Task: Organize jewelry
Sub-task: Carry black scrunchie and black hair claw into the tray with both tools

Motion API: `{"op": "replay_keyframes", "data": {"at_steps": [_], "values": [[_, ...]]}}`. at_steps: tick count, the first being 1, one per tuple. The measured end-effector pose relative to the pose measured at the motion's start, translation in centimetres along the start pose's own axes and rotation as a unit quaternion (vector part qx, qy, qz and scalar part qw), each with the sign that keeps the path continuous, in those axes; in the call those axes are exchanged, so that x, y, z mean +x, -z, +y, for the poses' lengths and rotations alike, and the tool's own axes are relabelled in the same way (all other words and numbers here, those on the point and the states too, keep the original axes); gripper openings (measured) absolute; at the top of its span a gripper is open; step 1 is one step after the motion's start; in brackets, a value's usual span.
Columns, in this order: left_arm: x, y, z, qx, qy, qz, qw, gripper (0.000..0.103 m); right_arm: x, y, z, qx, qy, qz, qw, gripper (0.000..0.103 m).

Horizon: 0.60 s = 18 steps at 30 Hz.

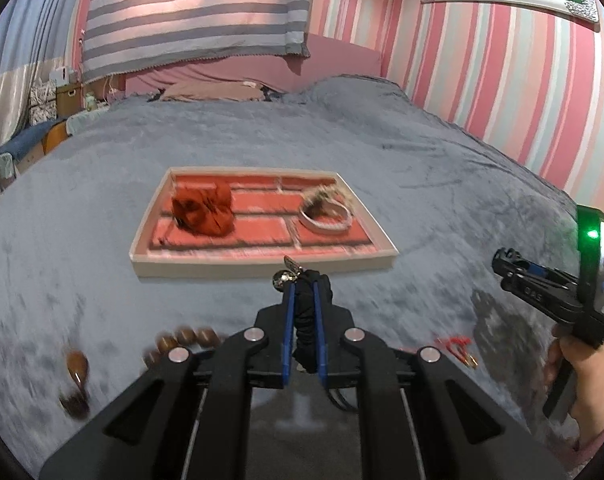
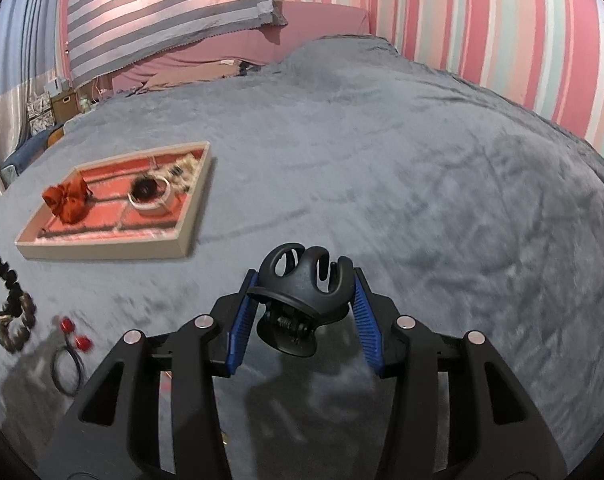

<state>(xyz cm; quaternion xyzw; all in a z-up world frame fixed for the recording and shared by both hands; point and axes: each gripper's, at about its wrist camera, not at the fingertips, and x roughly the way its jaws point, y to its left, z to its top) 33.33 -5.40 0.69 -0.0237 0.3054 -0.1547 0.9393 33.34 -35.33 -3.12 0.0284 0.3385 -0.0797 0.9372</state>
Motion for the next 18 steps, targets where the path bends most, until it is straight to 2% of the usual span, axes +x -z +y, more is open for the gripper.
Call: {"op": "replay_keyframes", "data": {"at_steps": [10,15,18], "values": [[4.5,-7.4,5.1,0.005,-0.035,-0.016,0.9992,0.01,2.9,-5.4,7.0,-0.026,-0.034,-0.011,0.999,0.046],[7.8,-8.9,7.3,0.006,-0.053,0.0,0.9986,0.01,5.4,-7.3,11.3,-0.056,-0.05,-0.006,0.997,0.046],[10.3,-9.2,8.6,-0.006,-0.055,0.019,0.9983,0.01,7.8,-8.2,13.2,-0.052,-0.069,0.012,0.996,0.046]]}}
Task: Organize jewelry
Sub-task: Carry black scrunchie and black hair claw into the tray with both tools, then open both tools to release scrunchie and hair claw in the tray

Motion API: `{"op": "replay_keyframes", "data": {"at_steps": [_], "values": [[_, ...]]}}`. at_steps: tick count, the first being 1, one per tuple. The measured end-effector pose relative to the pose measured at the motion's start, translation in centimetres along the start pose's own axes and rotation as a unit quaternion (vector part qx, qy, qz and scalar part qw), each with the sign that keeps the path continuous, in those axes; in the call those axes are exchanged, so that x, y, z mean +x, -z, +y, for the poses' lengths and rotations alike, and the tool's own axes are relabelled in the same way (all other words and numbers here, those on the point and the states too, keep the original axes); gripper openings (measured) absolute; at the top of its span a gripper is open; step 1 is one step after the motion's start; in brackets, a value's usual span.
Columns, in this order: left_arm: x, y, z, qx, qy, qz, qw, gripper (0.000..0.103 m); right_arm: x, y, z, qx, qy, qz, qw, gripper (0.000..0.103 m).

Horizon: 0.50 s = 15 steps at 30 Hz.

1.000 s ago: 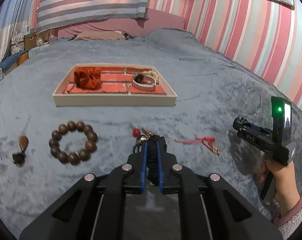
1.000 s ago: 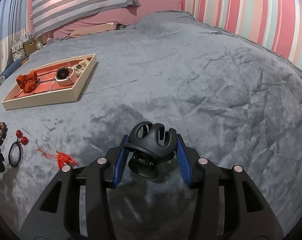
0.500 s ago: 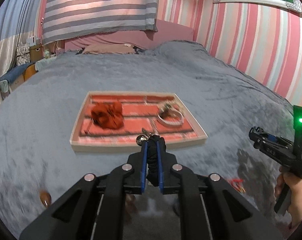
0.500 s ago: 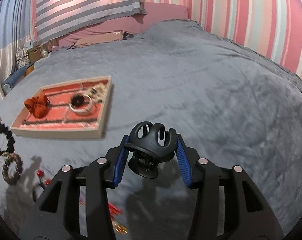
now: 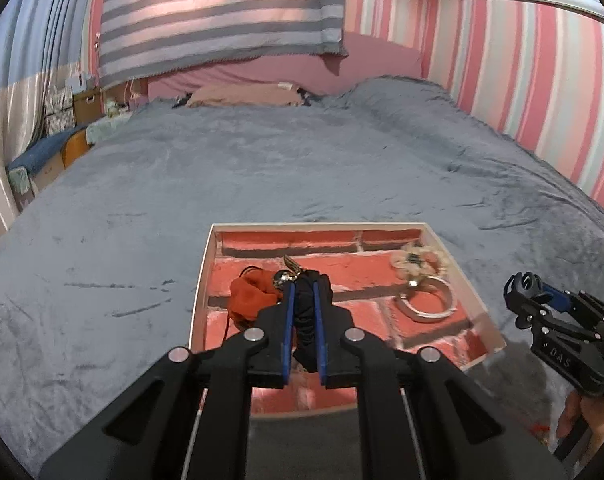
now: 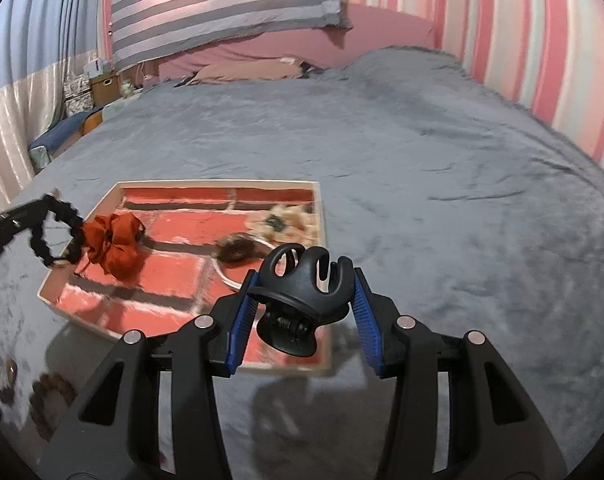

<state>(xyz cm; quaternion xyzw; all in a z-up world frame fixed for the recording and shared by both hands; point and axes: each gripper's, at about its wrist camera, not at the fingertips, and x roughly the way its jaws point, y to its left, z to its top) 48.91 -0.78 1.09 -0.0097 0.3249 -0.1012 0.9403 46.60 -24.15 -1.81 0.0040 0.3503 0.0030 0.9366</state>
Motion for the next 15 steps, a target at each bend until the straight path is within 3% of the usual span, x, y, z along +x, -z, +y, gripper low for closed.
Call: {"op": "replay_keyframes", "data": {"at_steps": [8,15], "values": [[7.2,0.0,1.4,0.002,-0.023,0.055,0.9982,0.01,6.1,-0.6,1.2,0.017,-0.015,0.043,0.999,0.046],[10.4,-0.6,1.6,0.006,-0.046,0.07,0.9965,0.01,9.1,-1.8,1.4,0.019,-0.019,0.059,0.998,0.046]]}}
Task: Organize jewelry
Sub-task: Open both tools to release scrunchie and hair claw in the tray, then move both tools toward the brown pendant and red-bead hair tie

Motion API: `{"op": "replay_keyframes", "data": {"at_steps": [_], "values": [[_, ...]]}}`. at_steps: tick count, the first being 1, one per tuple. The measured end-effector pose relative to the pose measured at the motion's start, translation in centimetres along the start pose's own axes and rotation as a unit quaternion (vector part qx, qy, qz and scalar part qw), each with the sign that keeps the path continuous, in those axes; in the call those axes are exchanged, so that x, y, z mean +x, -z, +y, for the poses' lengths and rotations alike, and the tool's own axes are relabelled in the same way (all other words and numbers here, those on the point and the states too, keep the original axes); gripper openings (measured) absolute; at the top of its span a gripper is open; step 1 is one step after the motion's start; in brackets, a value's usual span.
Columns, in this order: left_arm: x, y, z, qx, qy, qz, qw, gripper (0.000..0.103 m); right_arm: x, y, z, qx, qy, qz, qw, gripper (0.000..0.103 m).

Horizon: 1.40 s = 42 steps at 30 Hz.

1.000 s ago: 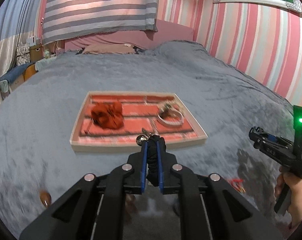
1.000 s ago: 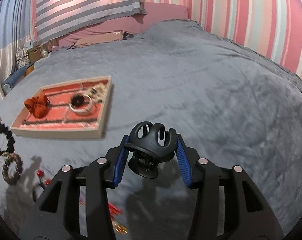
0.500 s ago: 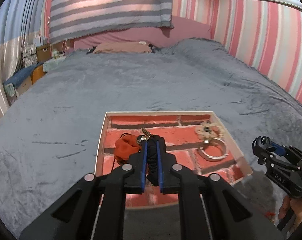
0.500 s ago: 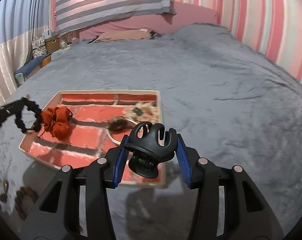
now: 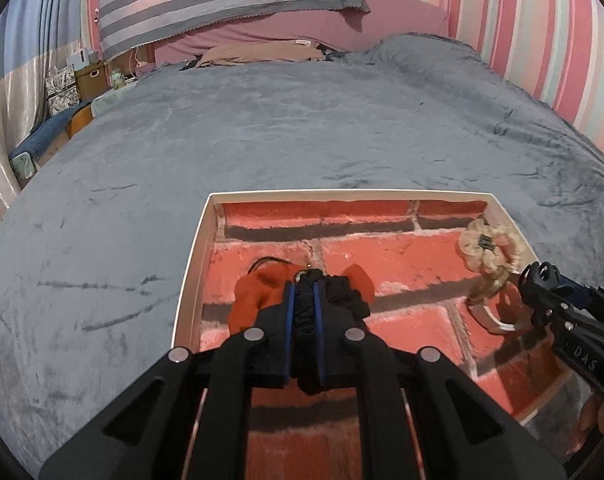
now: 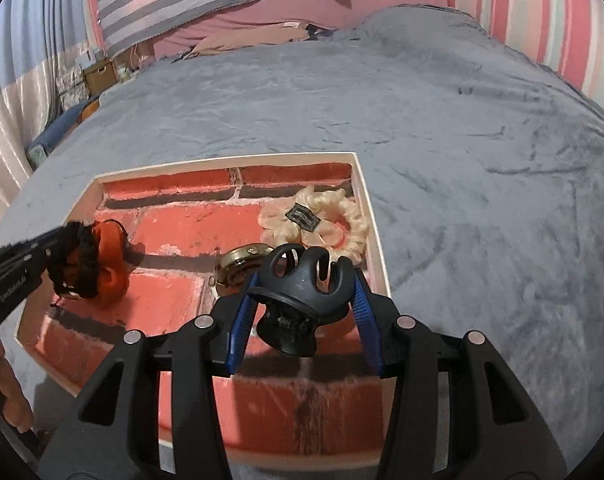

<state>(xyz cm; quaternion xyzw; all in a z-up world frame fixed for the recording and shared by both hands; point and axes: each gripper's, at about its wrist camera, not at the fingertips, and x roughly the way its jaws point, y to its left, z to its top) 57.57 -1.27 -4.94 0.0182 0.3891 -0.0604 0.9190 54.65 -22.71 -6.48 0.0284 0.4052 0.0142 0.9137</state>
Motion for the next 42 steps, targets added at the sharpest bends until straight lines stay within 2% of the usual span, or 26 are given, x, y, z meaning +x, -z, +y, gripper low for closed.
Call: {"op": "replay_keyframes", "data": {"at_steps": [6,11,13,14,15,16,20,23,27,36,42], "values": [[1.4,-0.4,0.0,-0.002,-0.006,0.014,0.9999,0.011,1.3,-0.3,0.1,0.001,0.011,0.009,1.0,0.046],[1.2,-0.2,-0.1,0.007,-0.003,0.018,0.9998,0.012,1.5,0.0,0.5,-0.023,0.019,0.01,1.0,0.048],[0.8,0.0,-0.1,0.009,-0.002,0.019,0.9998,0.021,1.5,0.2,0.3,-0.021,0.014,0.015,1.0,0.052],[0.6,0.1,-0.1,0.01,-0.001,0.017,0.9998,0.026,1.4,0.3,0.2,-0.02,0.013,0.015,1.0,0.059],[0.2,0.3,-0.2,0.011,-0.002,0.015,0.9998,0.035,1.2,0.4,0.1,-0.021,0.013,0.012,1.0,0.065],[-0.2,0.5,-0.2,0.012,-0.004,0.01,0.9999,0.043,0.9,0.5,0.1,-0.023,0.013,0.008,1.0,0.066],[-1.7,1.2,0.1,0.011,-0.007,-0.003,0.9999,0.055,-0.4,0.9,0.0,-0.029,0.007,-0.002,1.0,0.069],[-2.9,1.6,0.7,0.004,0.005,-0.005,1.0,0.061,-2.1,1.2,-0.7,-0.022,-0.008,-0.017,1.0,0.078],[-5.7,1.8,1.7,-0.013,0.027,-0.026,0.9992,0.079,-4.8,1.5,-2.1,-0.008,-0.013,-0.034,0.999,0.085],[-14.4,3.3,4.8,-0.029,0.034,-0.068,0.9967,0.089,-11.8,2.8,-4.9,0.023,0.001,-0.073,0.997,0.095],[-18.8,6.6,7.2,-0.021,0.005,-0.085,0.9961,0.096,-14.4,5.5,-4.7,0.035,0.006,-0.078,0.996,0.095]]}}
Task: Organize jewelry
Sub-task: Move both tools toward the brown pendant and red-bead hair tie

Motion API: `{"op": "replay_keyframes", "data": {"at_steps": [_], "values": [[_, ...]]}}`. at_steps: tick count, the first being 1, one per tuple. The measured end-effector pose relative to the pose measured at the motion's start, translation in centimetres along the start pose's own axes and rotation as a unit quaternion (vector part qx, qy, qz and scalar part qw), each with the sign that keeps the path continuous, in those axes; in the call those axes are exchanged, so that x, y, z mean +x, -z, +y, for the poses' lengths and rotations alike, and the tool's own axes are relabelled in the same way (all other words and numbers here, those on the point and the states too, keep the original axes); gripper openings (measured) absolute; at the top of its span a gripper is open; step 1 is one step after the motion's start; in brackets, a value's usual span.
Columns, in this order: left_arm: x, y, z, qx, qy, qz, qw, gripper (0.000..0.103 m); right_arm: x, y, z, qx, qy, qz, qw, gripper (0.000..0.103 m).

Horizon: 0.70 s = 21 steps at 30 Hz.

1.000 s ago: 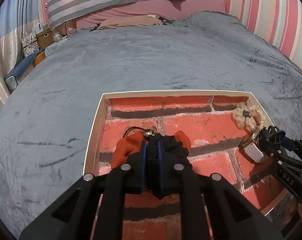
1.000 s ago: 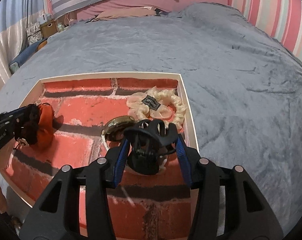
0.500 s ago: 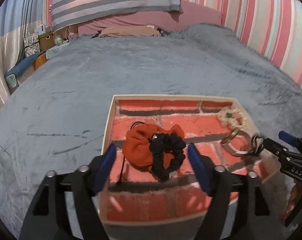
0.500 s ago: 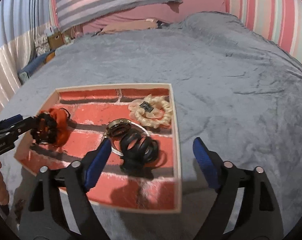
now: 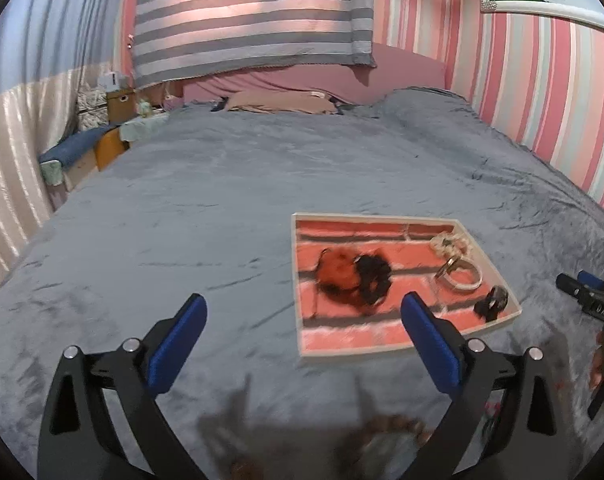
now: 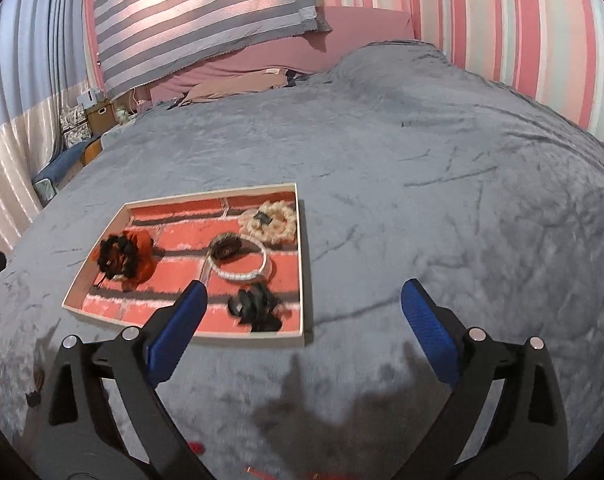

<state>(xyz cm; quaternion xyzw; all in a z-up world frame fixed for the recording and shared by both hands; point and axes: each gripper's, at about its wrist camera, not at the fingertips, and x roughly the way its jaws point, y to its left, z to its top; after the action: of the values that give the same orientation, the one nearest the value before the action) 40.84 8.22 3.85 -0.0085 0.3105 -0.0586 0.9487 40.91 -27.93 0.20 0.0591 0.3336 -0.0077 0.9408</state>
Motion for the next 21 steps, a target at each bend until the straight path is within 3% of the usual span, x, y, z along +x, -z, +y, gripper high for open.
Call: {"op": "replay_keyframes", "data": {"at_steps": [13,21], "values": [[-3.4,8.9,2.2,-0.006,-0.012,0.048,0.9988,0.096,-2.9,7.5,2.8,0.007,-0.012,0.022,1.0,0.095],[-4.0,12.6,3.5,-0.032,-0.018,0.069,0.9969,0.096,-4.1,11.2,4.3,0.01,-0.015,0.029,0.999,0.095]]}}
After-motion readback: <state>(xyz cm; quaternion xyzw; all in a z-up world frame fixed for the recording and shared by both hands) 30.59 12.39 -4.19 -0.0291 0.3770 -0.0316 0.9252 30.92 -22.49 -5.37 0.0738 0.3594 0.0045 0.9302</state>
